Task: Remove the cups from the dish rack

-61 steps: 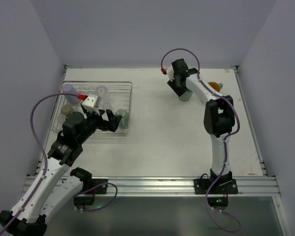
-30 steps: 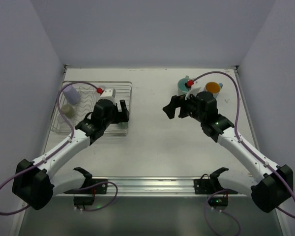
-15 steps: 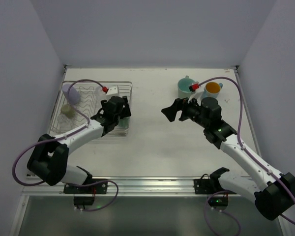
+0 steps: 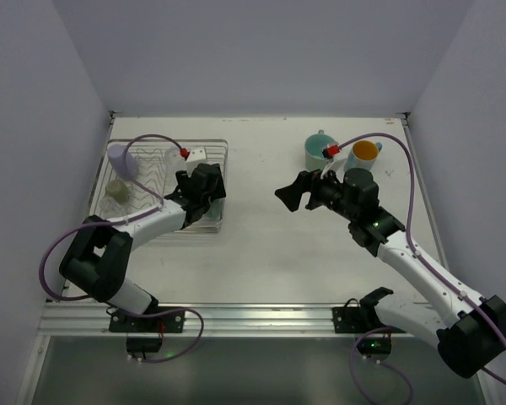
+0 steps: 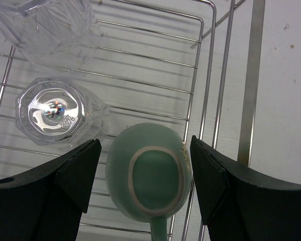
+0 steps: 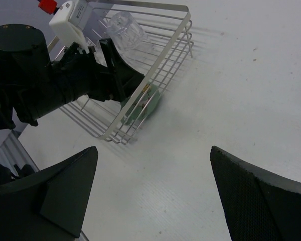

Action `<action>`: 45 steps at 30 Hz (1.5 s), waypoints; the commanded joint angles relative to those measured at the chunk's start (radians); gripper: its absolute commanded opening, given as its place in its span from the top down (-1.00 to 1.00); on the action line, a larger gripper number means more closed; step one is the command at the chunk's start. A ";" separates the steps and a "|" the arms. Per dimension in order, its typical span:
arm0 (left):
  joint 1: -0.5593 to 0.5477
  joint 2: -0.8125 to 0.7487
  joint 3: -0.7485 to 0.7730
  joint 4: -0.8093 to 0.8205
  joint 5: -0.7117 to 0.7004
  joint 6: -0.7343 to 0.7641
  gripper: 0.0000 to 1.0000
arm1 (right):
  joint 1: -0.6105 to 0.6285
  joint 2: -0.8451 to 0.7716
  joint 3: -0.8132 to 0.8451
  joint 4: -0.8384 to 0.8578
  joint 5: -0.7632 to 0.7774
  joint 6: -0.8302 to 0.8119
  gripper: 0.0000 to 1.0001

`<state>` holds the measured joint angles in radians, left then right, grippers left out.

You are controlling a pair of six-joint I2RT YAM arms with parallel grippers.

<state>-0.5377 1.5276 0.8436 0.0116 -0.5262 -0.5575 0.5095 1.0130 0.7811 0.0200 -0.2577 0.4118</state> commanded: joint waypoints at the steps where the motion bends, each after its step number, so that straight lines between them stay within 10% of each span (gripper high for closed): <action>1: -0.011 0.043 0.018 0.025 -0.021 0.005 -0.58 | 0.004 -0.024 -0.003 0.044 -0.021 0.010 -0.91; 8: -0.013 0.051 0.006 0.013 -0.020 0.005 -0.51 | 0.009 -0.027 -0.002 0.046 -0.031 0.013 -0.91; 18: -0.013 -0.030 -0.020 -0.005 -0.058 0.010 0.52 | 0.014 -0.008 0.007 0.054 -0.037 0.016 -0.91; 28: -0.011 -0.184 -0.067 -0.068 -0.098 0.024 0.87 | 0.075 0.056 0.052 0.104 -0.060 0.077 -0.91; 31: -0.013 -0.198 -0.081 -0.091 -0.087 0.024 0.44 | 0.119 0.082 0.081 0.115 -0.060 0.087 -0.92; 35: -0.013 -0.225 -0.075 -0.111 -0.018 0.021 -0.73 | 0.168 0.130 0.116 0.098 -0.034 0.065 -0.93; 45: -0.015 -0.178 -0.052 -0.108 0.028 0.013 -0.80 | 0.205 0.153 0.152 0.072 -0.009 0.044 -0.94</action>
<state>-0.5465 1.3193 0.7704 -0.0986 -0.4995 -0.5388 0.7071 1.1675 0.8867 0.0746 -0.2806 0.4675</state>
